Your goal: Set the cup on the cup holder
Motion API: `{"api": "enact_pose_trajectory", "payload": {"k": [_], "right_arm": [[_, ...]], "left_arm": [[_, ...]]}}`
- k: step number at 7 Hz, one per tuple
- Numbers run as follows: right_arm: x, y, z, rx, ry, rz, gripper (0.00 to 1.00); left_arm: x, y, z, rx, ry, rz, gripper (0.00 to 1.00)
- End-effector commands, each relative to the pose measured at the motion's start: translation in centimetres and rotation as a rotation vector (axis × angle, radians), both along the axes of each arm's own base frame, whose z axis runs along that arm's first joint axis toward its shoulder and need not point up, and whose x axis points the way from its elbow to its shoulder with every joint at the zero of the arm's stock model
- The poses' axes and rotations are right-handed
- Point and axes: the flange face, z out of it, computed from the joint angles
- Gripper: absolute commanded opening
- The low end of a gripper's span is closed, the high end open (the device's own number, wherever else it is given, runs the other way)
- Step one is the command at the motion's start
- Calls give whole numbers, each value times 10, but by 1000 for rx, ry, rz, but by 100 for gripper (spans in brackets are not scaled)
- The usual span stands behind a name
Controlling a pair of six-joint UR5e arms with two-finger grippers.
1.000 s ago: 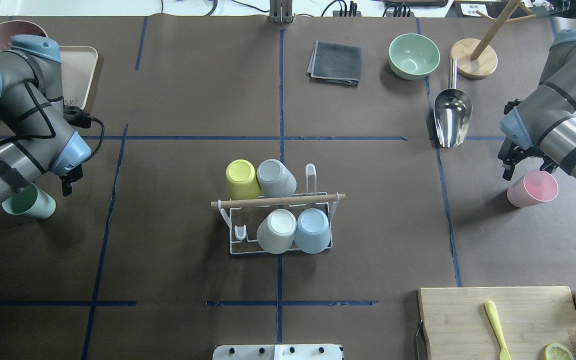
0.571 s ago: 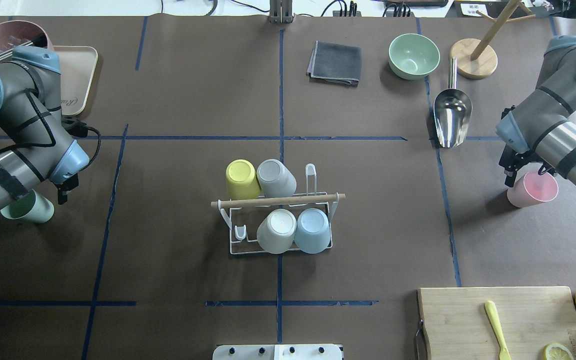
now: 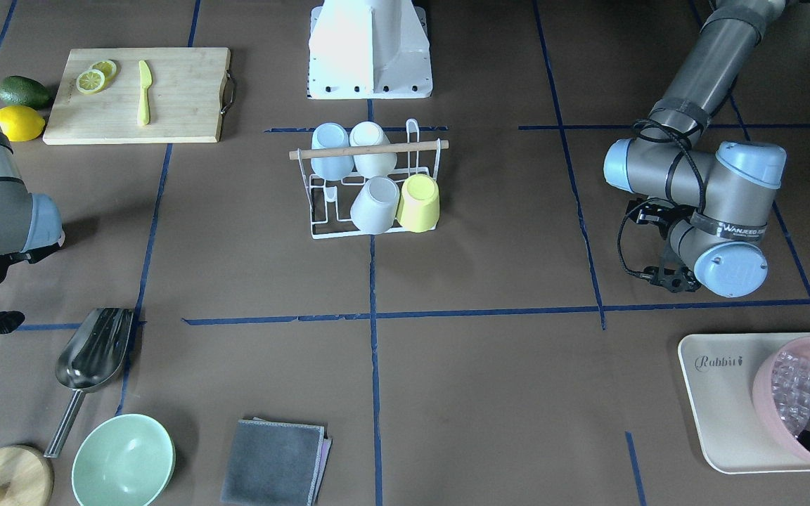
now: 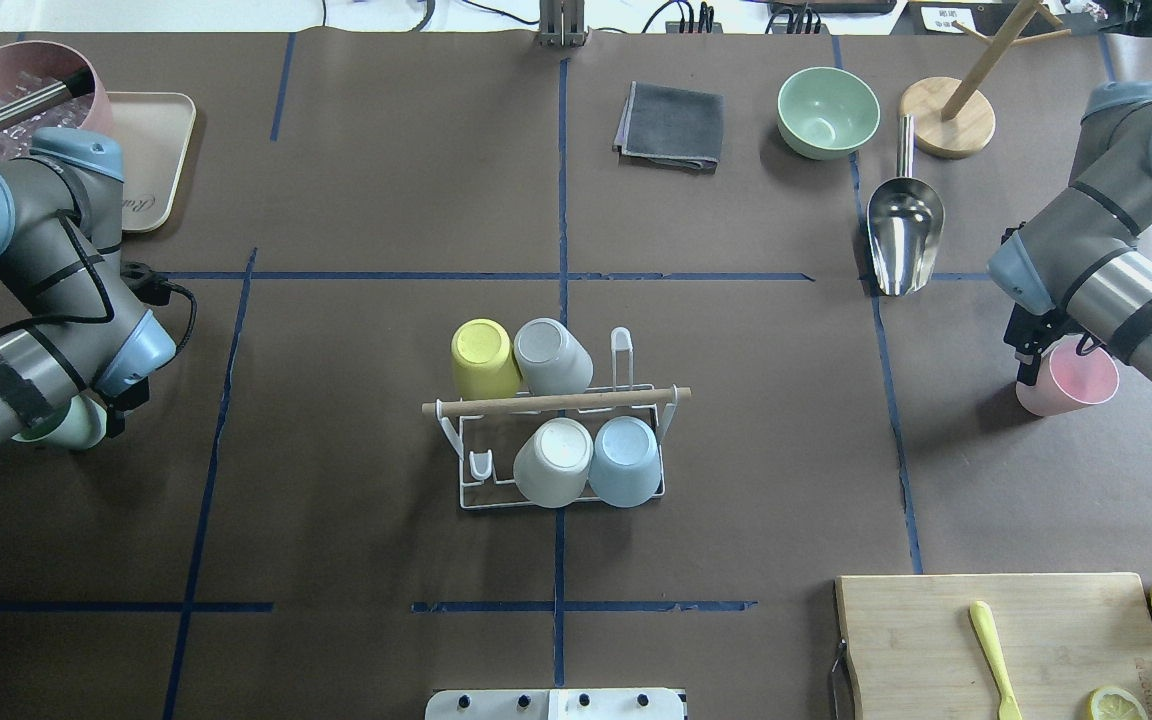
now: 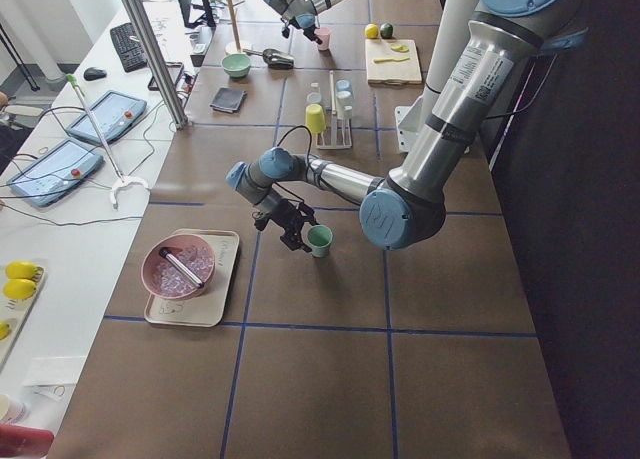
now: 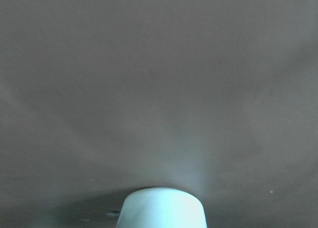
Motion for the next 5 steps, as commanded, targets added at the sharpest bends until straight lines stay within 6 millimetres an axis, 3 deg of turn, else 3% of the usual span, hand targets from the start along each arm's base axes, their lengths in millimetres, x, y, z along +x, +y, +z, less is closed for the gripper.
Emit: {"api": "enact_pose_trajectory", "payload": {"k": [1,5], "right_arm": [[-8,4,1,0,-2,-16,100],[-12,12,9,-2,-10,-38,97]], "left_arm": [[0,8,5,-25,-14,5,100],[-1,12,5,-54,-37,8,100]]}}
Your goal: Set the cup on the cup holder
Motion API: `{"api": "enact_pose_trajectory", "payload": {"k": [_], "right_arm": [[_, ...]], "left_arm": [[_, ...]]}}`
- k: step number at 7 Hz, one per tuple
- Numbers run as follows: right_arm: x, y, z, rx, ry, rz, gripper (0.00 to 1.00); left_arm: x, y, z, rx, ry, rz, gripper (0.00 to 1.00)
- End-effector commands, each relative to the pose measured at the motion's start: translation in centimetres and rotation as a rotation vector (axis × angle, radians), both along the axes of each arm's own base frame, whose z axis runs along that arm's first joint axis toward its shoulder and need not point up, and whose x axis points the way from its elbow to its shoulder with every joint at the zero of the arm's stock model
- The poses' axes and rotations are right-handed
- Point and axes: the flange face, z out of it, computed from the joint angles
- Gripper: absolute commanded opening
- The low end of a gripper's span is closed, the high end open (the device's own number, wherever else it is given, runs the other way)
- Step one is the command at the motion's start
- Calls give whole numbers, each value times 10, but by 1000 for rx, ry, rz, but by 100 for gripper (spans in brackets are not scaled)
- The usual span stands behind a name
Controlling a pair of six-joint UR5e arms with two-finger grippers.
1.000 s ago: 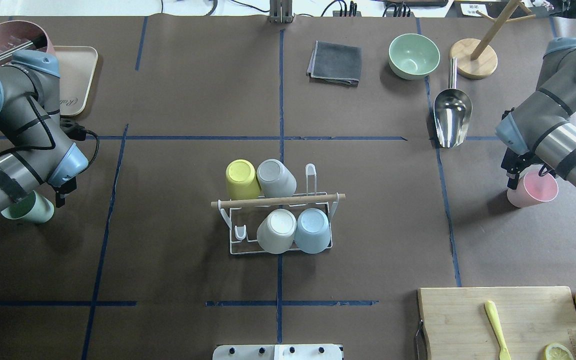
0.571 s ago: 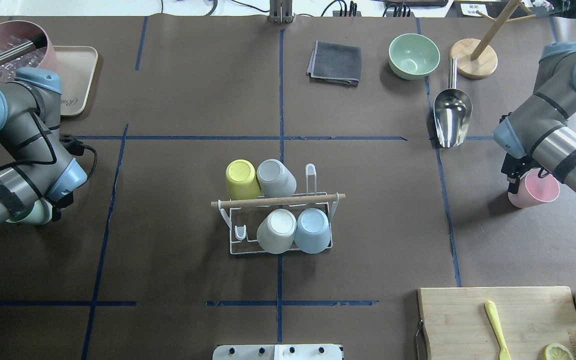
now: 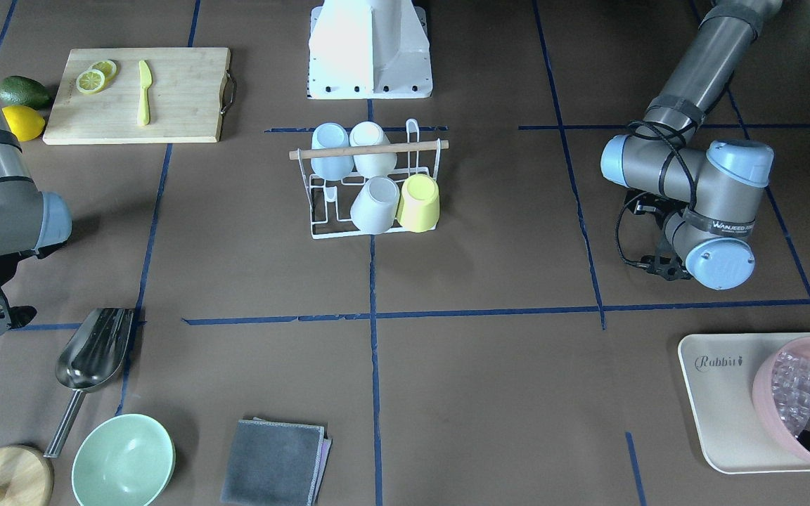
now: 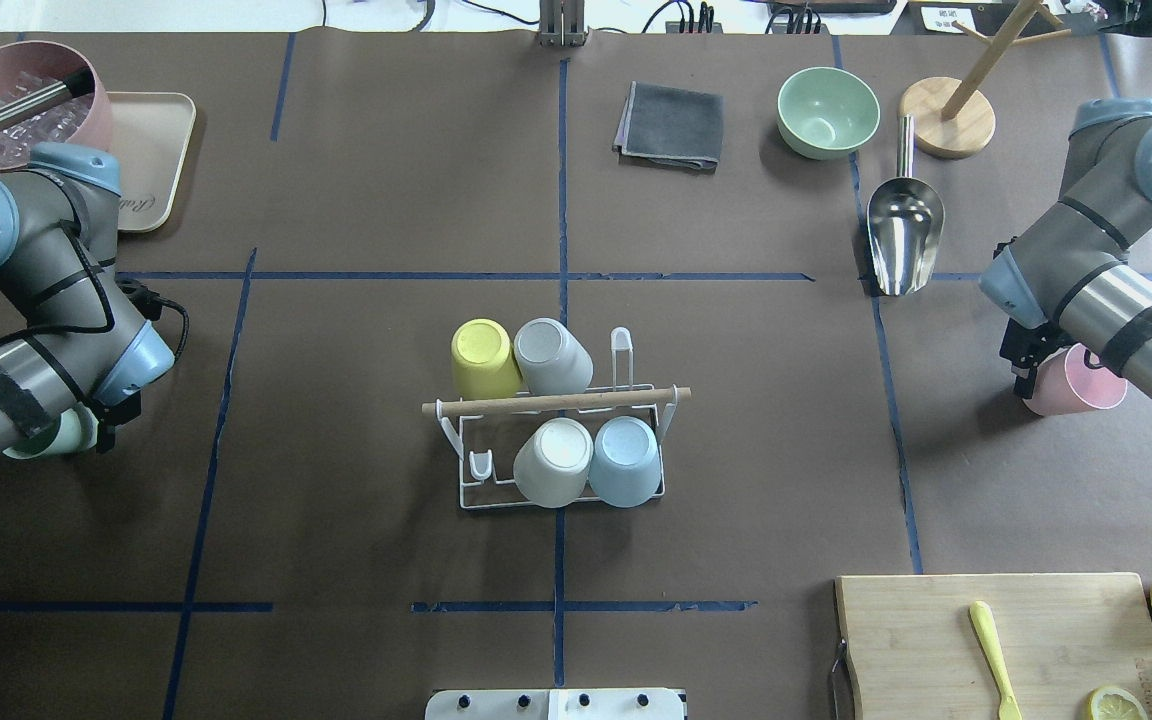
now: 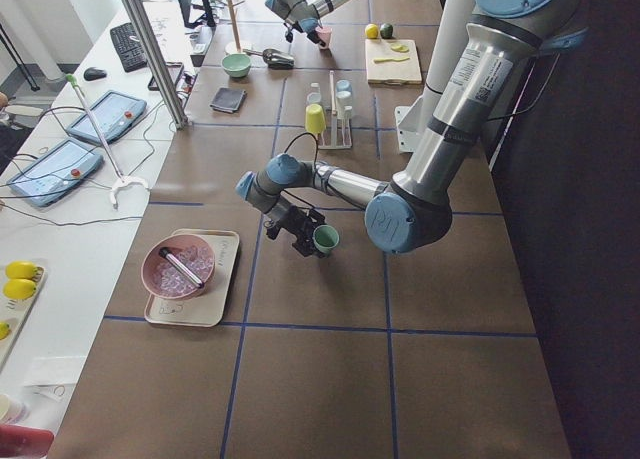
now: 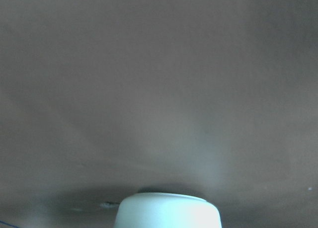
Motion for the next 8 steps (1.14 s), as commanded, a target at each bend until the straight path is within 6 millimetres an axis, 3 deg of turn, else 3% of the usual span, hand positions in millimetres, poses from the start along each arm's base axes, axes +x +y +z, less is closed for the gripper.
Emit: {"api": "enact_pose_trajectory", "payload": {"k": [1,2,3,6,7,8], "right_arm": [[-2,2,-1,-6,1,-7,31],[2,1,-3,-17,7,0,0],[6,-1,-4,-17,7,6,0],[34,-26,-25,23,10,41,0],[57,-37,-46,52,3,75,0],[94,-51,-75,117,-13,126,0]], "left_arm": [[0,1,2,-4,-3,2,100],[-2,4,6,-9,-6,2,100],[-3,3,5,-6,2,5,94],[-5,7,5,-50,21,-1,13],[-7,6,1,-49,29,-9,6],[-13,2,-14,-26,46,-19,5]]}}
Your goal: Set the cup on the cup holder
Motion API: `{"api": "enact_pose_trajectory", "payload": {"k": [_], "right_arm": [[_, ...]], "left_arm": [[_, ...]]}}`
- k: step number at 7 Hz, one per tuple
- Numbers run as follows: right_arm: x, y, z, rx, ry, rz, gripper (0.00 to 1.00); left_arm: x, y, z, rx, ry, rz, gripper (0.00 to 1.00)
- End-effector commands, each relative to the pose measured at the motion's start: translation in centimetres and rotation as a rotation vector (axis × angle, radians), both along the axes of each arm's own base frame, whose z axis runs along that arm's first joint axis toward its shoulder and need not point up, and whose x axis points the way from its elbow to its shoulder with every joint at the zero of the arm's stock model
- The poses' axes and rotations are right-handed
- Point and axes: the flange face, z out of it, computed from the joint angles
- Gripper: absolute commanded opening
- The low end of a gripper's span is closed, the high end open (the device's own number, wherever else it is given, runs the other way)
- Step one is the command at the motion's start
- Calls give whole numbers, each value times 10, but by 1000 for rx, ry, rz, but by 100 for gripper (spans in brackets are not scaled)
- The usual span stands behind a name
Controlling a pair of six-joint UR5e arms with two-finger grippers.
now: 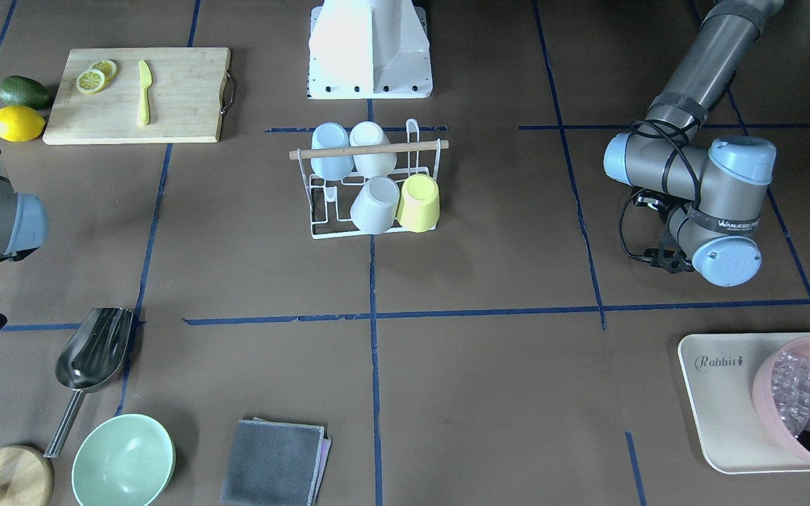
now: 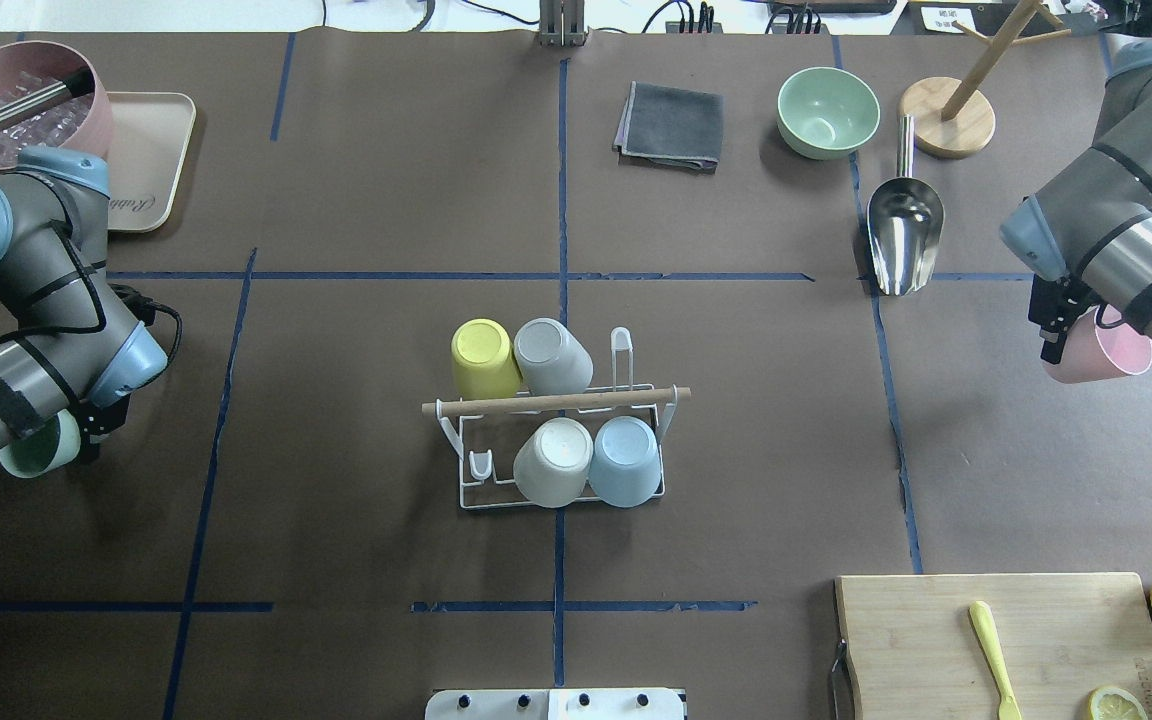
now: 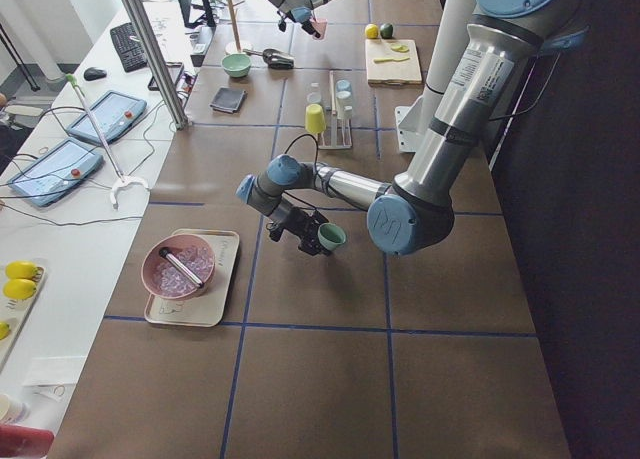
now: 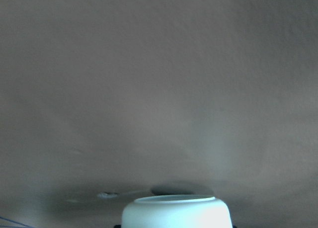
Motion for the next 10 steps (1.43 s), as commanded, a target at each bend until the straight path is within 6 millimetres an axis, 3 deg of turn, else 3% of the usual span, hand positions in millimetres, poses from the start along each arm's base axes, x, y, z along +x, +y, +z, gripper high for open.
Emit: {"api": "enact_pose_trajectory", "payload": {"k": [1,2,3,4,6,7,8,10], "right_arm": [[67,-25,-52,109,-35,106,0],[102,-33,-71,157,-59,170,0],[107,-33,-93,195,-101,205,0],[121,-38,-106,241,-150,250,0],[131,-42,-125,405,-216,262,0],[133,-48,-127,563,-296,239,0],[125,-45,-120,715,-447,204,0],[124,-36,-115,926,-575,179,0]], "left_arm": [[-25,-14,-28,35,30,-46,5],[-39,-22,-50,82,57,-68,5],[-54,-30,-82,152,105,-94,6],[-56,-29,-115,225,167,-101,7],[-46,-48,-180,402,295,-104,8],[-48,-47,-210,511,366,-104,8],[-42,-48,-228,627,450,-101,8],[-39,-56,-252,841,559,-94,8]]}}
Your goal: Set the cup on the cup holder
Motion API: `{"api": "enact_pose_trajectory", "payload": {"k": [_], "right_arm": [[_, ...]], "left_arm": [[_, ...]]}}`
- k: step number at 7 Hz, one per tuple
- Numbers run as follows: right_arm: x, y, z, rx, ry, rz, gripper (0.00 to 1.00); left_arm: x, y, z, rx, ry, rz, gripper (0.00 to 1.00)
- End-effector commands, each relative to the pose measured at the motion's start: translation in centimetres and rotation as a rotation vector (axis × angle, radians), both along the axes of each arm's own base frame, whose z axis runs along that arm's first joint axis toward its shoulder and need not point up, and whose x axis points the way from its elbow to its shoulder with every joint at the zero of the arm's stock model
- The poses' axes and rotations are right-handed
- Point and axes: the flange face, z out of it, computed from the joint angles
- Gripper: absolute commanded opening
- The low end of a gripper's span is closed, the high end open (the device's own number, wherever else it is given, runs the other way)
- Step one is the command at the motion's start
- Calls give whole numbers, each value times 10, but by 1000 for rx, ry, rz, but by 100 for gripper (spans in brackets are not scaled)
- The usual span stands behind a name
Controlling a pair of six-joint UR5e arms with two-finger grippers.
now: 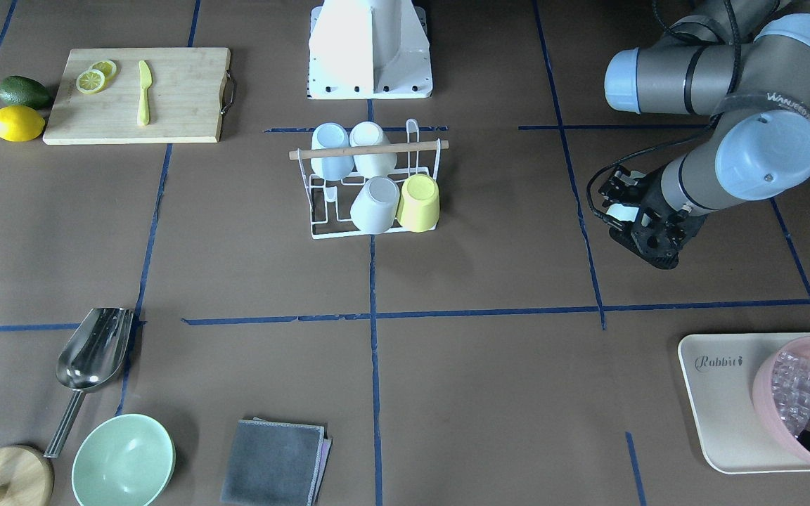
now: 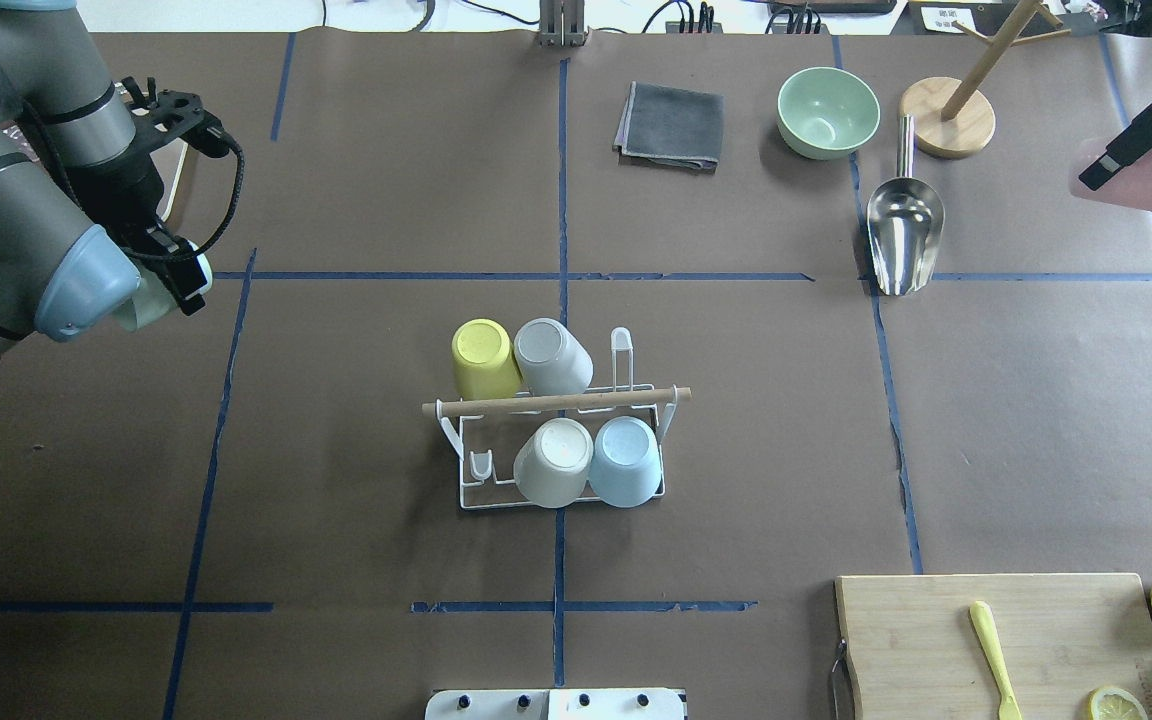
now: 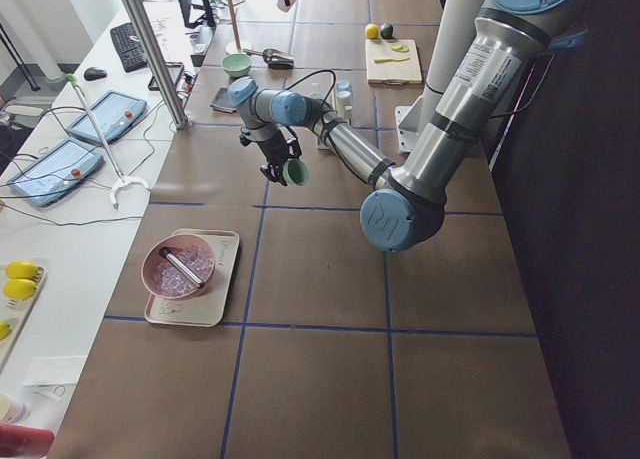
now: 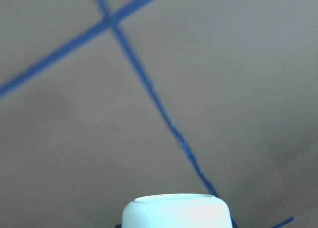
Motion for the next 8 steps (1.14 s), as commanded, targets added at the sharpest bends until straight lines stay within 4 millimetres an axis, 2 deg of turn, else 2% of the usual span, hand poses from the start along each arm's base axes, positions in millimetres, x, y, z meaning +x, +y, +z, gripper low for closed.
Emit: {"api": "enact_pose_trajectory", "payload": {"k": [1,2,3,4,5,6,7,8], "right_arm": [[-6,2,-7,152,-64,-18,0],[-12,2,-7,191,-65,-40,0],[-27,0,-22,340,-91,-94,0],[-31,1,-23,444,-111,-102,0],[-31,-4,-40,455,-114,-65,0],[-25,-5,-49,420,-116,-7,0],[-22,-4,-59,354,-127,81,0],[-18,-3,-71,356,-130,206,0]], "left_arm": [[-1,-4,-33,217,116,-19,8],[-1,-2,-43,312,190,-33,8],[-1,2,-61,409,280,-62,7],[8,12,-81,499,375,-68,7],[18,26,-98,577,469,-64,7],[15,36,-114,620,522,-80,7],[5,49,-133,679,570,-83,6],[-9,67,-144,696,612,-96,6]]}}
